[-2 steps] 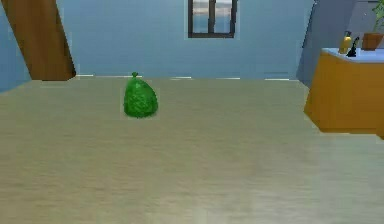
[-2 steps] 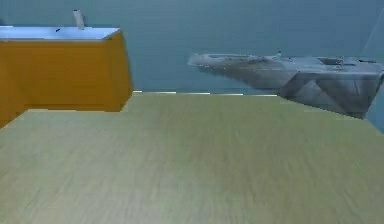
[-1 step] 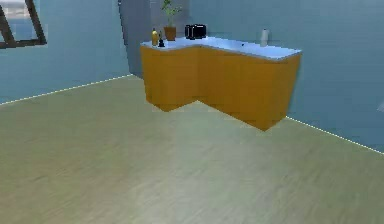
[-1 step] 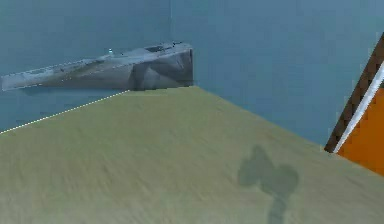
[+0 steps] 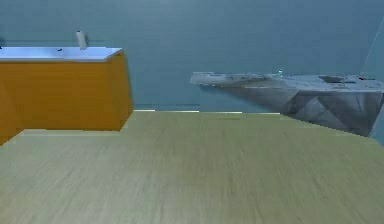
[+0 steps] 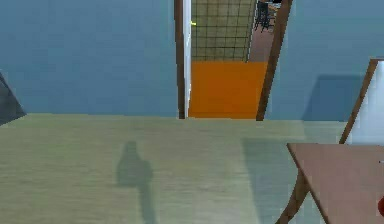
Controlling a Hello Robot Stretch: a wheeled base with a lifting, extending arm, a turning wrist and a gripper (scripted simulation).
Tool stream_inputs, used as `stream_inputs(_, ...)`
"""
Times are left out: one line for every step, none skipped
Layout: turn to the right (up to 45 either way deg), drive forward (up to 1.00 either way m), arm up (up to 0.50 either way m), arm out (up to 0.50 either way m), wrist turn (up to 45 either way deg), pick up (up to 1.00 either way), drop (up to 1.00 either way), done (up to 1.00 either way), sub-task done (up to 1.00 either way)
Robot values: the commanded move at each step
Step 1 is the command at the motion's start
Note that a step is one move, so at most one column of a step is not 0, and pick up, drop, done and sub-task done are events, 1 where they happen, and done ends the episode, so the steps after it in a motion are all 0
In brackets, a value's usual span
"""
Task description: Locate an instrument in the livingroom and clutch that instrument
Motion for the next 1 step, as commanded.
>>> stream_inputs(0.0,0.05,0.0,0.0,0.0,0.0,0.0,0.0,0.0)
